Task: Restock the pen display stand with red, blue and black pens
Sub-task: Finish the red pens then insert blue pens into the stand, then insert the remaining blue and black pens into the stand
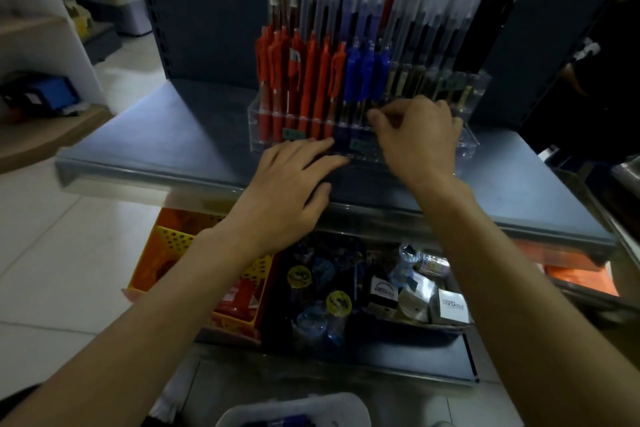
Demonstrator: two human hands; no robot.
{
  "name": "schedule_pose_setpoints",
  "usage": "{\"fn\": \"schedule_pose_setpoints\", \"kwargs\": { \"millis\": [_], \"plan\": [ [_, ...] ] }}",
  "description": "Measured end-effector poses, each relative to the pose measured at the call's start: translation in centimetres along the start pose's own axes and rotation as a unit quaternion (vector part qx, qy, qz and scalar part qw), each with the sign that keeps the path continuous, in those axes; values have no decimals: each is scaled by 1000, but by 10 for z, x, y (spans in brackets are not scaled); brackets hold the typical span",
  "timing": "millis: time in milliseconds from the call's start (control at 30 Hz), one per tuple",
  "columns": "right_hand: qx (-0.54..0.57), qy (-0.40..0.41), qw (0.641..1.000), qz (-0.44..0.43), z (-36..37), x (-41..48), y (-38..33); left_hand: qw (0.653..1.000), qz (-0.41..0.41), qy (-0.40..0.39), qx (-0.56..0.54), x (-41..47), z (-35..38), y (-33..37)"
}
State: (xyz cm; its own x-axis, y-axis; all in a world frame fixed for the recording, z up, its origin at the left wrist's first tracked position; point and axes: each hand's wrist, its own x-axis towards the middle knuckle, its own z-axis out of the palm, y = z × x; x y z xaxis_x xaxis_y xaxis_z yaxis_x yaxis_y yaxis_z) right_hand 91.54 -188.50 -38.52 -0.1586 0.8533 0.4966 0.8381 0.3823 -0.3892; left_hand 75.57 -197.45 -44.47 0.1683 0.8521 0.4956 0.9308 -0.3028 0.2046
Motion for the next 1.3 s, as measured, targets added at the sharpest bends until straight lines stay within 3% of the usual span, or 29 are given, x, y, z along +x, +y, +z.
{"fn": "schedule_pose_setpoints", "kwargs": {
  "millis": [133, 367, 533, 733, 867, 967, 1133, 1300],
  "plan": [
    [-12, -12, 1000, -19, -5, -27, -5, 999, -27, -25, -1, -5, -2, 11],
    [18, -76, 988, -134, -23, -93, 4, 997, -22, -64, 43, -40, -6, 32],
    [60, -94, 977, -179, -23, -158, 12, 995, -37, -34, 89, -86, -10, 50],
    [36, -231, 958, -164, 12, -234, 44, 988, -81, -131, 34, -162, 18, 56],
    [10, -358, 923, -141, 41, -284, 60, 955, -120, -271, -22, -209, 56, 58],
    [29, -459, 883, -98, 61, -321, 82, 911, -179, -355, -114, -243, 89, 49],
    [13, -575, 818, -16, 91, -357, 109, 822, -189, -508, -178, -293, 152, 36],
    [17, -647, 761, 48, 136, -377, 125, 818, -235, -502, -152, -328, 225, 27]
  ]
}}
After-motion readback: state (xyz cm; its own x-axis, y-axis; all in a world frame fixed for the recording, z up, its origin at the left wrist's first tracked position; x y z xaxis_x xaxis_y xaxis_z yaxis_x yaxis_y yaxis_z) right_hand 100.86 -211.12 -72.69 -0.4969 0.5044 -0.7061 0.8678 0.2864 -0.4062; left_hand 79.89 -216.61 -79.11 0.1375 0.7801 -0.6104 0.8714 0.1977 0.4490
